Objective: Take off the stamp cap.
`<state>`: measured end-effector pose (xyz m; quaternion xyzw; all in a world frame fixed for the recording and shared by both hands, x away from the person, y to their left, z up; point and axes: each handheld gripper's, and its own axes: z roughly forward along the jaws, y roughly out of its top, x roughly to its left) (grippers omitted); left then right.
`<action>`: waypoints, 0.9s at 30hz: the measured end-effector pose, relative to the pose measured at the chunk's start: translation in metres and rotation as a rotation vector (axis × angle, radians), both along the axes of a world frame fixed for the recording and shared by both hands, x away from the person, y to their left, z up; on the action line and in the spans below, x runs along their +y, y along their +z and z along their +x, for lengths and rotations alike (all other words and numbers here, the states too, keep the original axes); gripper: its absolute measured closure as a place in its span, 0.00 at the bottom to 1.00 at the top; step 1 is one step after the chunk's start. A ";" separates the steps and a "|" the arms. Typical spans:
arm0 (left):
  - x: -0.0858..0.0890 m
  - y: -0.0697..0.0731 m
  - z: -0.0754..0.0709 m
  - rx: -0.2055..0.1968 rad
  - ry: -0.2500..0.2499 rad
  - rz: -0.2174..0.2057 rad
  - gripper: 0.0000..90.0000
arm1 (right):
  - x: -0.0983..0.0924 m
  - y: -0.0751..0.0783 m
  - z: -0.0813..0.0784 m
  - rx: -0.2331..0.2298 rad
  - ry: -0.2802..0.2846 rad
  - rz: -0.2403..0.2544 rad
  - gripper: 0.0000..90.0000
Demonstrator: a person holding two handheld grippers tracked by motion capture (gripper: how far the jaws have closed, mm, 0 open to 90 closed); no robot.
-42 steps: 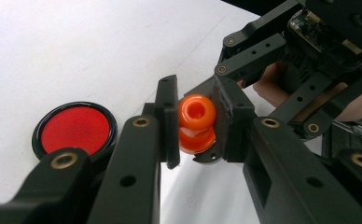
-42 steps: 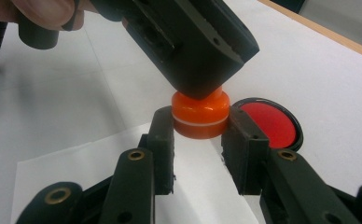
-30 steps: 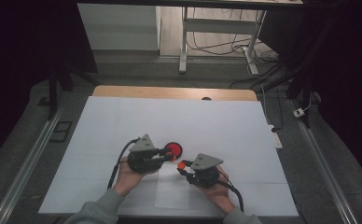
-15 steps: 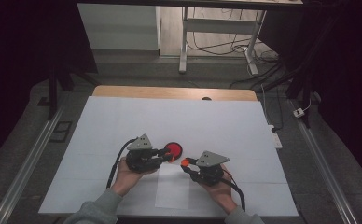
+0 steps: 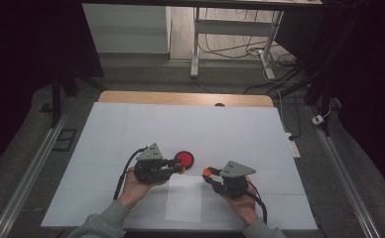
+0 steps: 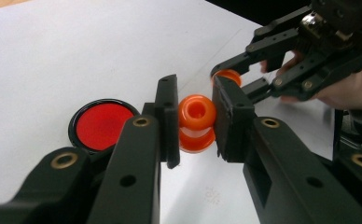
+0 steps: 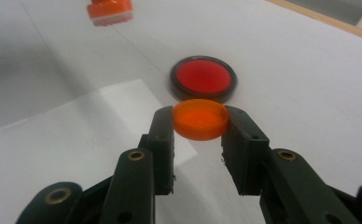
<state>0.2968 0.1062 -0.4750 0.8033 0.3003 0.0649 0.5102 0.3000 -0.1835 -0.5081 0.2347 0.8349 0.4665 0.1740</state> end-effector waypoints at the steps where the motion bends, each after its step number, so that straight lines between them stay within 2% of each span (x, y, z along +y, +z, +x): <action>1: 0.000 0.000 0.000 0.000 0.000 0.000 0.81 | -0.004 0.001 -0.001 0.003 -0.009 0.004 0.72; 7: 0.002 0.000 0.001 0.003 0.006 0.000 0.81 | -0.027 0.006 -0.006 -0.008 -0.054 0.027 0.72; 8: 0.002 0.000 0.002 0.004 0.008 0.002 0.81 | -0.037 0.008 -0.008 -0.012 -0.074 0.035 0.72; 14: 0.001 -0.001 0.003 0.006 0.010 0.007 0.81 | -0.068 0.010 -0.014 -0.028 -0.136 0.035 0.72; 15: 0.001 -0.001 0.003 0.006 0.010 0.007 0.81 | -0.068 0.010 -0.014 -0.028 -0.136 0.035 0.72; 16: 0.001 -0.001 0.003 0.006 0.011 0.008 0.81 | -0.078 0.010 -0.015 -0.025 -0.157 0.036 0.72; 23: 0.003 -0.001 0.006 0.008 0.017 0.009 0.81 | -0.103 0.008 -0.022 -0.028 -0.201 0.018 0.72; 27: 0.002 -0.001 0.006 0.006 0.020 0.014 0.81 | -0.111 0.007 -0.023 -0.027 -0.215 0.025 0.72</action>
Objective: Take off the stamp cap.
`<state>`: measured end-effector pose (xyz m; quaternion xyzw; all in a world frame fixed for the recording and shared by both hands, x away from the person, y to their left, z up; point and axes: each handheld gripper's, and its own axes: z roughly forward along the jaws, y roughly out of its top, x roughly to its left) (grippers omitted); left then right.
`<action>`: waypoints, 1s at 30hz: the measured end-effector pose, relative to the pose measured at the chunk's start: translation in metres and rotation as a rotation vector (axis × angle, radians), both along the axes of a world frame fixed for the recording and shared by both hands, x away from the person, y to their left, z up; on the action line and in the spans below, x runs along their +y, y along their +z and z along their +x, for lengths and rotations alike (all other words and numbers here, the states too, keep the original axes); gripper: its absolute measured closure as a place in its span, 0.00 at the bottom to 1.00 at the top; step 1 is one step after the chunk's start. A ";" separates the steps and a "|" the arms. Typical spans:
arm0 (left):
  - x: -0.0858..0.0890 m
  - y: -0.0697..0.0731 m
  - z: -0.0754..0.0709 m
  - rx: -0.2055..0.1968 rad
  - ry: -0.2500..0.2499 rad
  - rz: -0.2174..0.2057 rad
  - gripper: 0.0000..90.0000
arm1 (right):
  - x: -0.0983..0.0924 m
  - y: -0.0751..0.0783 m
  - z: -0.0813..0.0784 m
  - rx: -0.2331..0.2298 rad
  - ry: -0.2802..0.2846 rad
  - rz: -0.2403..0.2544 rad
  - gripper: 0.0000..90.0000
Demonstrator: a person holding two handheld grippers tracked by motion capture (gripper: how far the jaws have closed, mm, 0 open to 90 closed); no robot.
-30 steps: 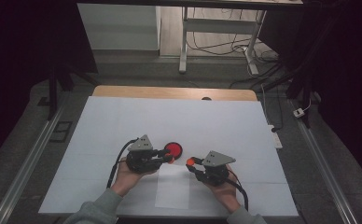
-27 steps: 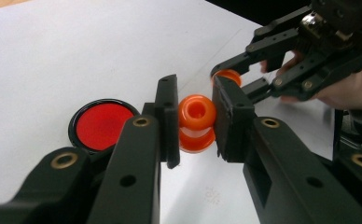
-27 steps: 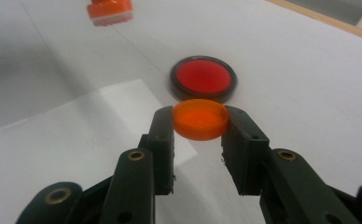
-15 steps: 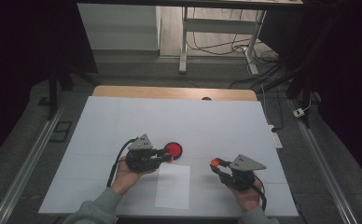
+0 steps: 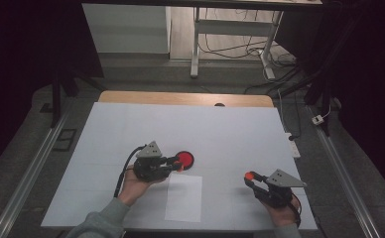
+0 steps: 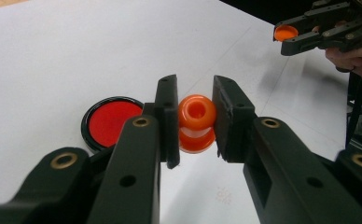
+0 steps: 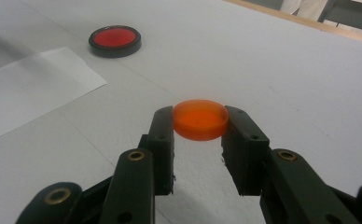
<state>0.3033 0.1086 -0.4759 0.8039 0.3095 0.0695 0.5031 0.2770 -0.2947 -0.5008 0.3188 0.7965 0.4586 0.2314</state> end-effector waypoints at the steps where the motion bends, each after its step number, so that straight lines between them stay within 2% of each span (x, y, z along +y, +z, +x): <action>1: 0.000 0.000 0.000 0.000 0.000 0.000 0.81 | 0.000 0.000 0.000 -0.003 0.001 -0.003 0.72; 16: 0.003 0.002 0.007 -0.021 0.019 0.028 0.81 | 0.003 -0.001 0.000 -0.001 0.020 -0.011 0.72; 30: 0.005 0.005 0.014 -0.024 0.033 0.024 0.81 | 0.002 -0.001 -0.001 -0.007 0.005 -0.016 0.72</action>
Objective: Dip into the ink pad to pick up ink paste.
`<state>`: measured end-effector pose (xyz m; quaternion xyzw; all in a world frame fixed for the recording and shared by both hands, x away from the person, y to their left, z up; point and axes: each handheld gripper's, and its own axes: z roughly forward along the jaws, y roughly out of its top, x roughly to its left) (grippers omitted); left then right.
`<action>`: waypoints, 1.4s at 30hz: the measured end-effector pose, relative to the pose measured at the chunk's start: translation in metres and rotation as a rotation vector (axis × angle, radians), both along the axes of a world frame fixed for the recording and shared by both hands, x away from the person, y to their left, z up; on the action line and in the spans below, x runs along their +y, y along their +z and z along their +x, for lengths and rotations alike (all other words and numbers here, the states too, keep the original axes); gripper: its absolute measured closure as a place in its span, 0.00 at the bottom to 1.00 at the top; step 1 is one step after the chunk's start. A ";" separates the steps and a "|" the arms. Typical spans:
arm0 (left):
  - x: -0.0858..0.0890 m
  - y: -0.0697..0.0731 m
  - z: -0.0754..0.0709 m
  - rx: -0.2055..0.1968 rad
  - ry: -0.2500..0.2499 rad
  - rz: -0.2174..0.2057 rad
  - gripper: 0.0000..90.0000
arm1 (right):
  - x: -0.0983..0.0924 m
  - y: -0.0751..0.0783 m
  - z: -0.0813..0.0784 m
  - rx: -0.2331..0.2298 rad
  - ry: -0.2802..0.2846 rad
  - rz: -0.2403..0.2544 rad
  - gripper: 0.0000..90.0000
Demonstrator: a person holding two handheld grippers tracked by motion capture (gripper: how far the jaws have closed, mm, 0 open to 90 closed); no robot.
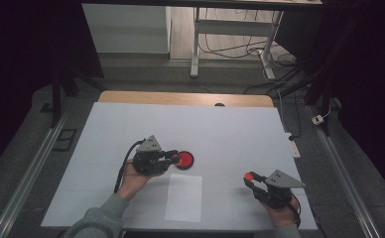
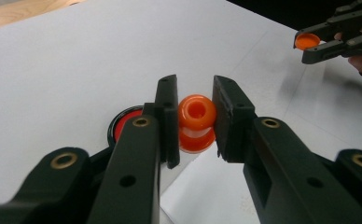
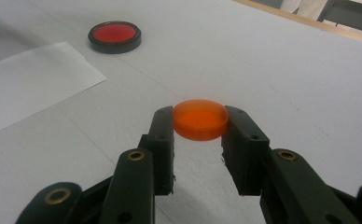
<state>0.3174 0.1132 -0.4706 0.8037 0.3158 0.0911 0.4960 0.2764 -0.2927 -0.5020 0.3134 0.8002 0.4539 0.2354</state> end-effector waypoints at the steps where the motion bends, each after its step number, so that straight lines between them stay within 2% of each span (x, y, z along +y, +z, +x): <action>1: 0.000 0.000 0.002 0.002 0.002 -0.003 0.81 | 0.000 0.000 0.000 0.000 0.001 -0.001 0.72; 10: -0.002 -0.003 0.012 0.009 0.001 0.010 0.81 | -0.001 -0.001 0.000 0.005 -0.005 -0.010 0.72; 24: -0.005 -0.015 0.032 0.045 0.010 0.035 0.81 | 0.000 -0.002 0.001 0.009 -0.003 -0.016 0.72; 42: -0.021 -0.035 0.053 0.071 0.004 0.080 0.81 | 0.001 -0.003 0.002 0.009 -0.001 -0.023 0.72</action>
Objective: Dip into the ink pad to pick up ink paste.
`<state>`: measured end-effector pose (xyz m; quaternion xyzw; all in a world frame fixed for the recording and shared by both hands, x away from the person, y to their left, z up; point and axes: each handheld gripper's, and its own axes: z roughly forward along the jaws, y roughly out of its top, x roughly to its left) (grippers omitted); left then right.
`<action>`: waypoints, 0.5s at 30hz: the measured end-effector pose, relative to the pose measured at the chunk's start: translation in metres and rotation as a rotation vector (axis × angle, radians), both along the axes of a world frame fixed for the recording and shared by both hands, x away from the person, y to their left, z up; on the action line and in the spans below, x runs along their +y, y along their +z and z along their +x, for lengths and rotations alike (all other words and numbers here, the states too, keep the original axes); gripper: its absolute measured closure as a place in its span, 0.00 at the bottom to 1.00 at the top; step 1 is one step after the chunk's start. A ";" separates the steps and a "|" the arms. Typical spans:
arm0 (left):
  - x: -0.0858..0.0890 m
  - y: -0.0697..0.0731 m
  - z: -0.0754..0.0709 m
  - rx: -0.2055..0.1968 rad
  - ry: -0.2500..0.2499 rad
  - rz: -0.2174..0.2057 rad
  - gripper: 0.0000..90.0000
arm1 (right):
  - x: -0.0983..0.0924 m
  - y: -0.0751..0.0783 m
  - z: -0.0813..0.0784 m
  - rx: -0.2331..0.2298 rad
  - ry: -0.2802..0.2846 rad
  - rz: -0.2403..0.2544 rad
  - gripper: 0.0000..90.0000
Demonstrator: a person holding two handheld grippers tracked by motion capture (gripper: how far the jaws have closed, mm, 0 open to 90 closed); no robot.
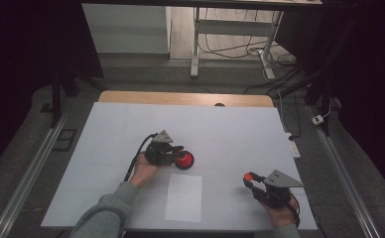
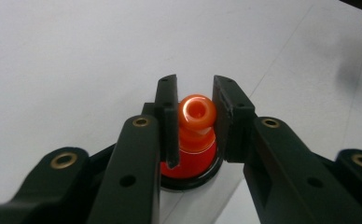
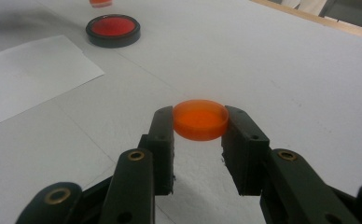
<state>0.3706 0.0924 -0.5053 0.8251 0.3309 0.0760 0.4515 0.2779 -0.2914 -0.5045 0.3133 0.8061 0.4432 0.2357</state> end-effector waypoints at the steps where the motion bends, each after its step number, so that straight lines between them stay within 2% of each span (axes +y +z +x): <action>1: 0.000 -0.001 0.001 0.001 0.002 0.001 0.81 | 0.000 0.000 0.000 0.000 0.000 0.000 0.72; 15: -0.005 -0.009 0.008 0.012 0.008 0.009 0.80 | 0.000 0.000 0.000 -0.001 0.001 0.001 0.72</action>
